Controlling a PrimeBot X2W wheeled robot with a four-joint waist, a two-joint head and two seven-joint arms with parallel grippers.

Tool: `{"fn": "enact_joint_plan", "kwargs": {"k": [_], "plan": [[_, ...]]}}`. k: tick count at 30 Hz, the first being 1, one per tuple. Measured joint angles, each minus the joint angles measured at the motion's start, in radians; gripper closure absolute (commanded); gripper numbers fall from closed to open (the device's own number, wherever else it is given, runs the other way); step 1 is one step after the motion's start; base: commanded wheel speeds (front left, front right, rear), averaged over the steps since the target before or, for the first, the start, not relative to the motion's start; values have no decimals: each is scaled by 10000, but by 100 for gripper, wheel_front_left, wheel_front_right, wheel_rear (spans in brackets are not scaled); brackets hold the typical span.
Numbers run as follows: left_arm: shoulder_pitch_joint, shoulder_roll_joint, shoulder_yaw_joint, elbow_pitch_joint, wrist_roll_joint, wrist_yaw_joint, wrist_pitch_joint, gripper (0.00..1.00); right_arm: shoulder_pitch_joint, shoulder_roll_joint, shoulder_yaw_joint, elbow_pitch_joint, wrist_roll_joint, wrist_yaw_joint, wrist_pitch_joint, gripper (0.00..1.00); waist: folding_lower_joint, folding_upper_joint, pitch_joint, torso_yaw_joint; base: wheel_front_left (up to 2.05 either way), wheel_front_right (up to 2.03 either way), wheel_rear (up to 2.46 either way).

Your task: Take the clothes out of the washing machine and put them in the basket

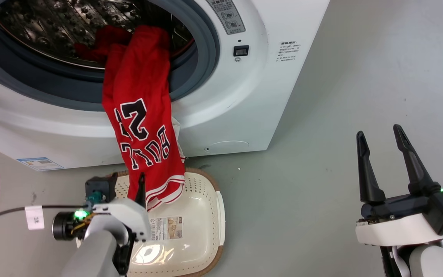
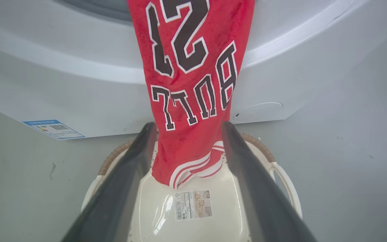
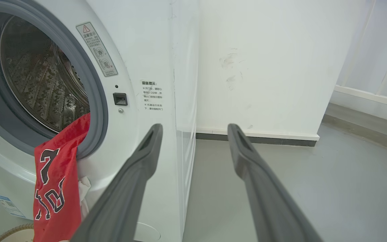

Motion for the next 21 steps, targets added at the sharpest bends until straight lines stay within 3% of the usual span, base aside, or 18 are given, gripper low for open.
{"fn": "enact_joint_plan", "kwargs": {"k": [10, 21], "plan": [[-1690, -251, 1108, 755, 709, -263, 0, 0, -392, -2, 33, -119, 8, 0, 0, 0, 1, 0, 710, -253, 0, 0, 0], [-3689, 125, 1858, 2019, 1149, -614, 0, 0, -932, -2, -12, -293, 92, 0, 0, 0, 2, 0, 1993, -671, 0, 0, 0]]}}
